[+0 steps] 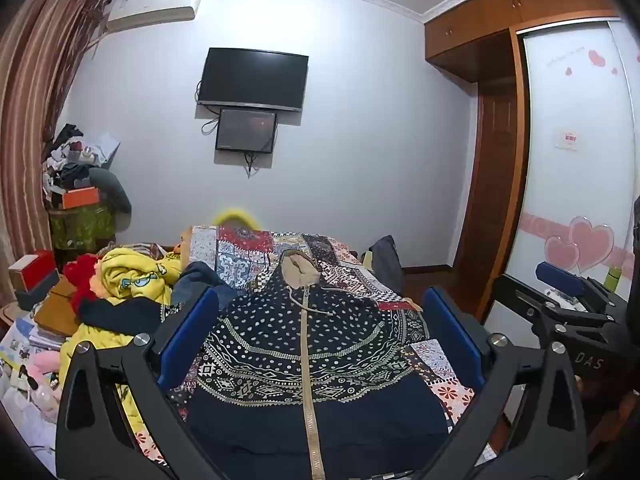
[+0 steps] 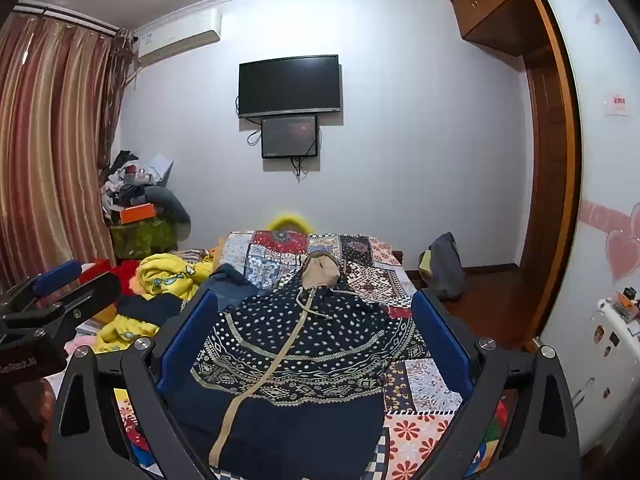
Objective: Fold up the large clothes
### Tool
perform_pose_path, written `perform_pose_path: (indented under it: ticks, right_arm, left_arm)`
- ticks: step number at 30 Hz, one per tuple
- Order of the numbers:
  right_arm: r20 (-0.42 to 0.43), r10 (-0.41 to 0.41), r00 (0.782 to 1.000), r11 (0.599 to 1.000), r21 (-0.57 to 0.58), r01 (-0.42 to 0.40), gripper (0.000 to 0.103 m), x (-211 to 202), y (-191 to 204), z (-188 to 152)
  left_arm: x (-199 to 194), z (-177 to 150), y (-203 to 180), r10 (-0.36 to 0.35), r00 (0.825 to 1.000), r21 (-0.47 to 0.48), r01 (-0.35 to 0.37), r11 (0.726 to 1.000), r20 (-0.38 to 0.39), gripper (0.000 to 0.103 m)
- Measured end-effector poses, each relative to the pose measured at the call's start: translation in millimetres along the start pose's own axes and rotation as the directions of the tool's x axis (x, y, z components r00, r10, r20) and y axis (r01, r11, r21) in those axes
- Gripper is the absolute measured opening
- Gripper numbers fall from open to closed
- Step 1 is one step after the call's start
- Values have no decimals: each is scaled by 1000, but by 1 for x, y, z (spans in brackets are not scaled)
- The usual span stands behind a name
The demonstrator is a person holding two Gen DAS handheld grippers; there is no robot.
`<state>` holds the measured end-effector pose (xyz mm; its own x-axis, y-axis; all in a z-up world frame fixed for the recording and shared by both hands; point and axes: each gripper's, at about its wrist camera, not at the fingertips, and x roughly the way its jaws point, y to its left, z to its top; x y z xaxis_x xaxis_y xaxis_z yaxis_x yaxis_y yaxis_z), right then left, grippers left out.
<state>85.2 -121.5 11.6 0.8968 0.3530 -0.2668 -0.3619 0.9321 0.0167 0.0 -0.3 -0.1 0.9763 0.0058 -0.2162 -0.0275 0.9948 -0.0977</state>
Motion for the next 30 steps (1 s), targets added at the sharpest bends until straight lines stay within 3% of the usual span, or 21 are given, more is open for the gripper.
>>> perform_pose_path:
  ticks: [4,9,30]
  right_arm:
    - [1,6,1000,1000,-1,-6,97,1,1,1]
    - [1,11,1000,1000,0,-11,97,2,3,1]
    - [-1,25,1000,1000,-1,-25,97,6,5,-2]
  left_arm:
    - [7,-3,-4,7,999,-5,-7,1000,-37,103]
    - [10,-7,10,3,1000,-47,-4,999,-29,103]
    - [9,-4,13,8,1000,-43,-8,999,-21,103]
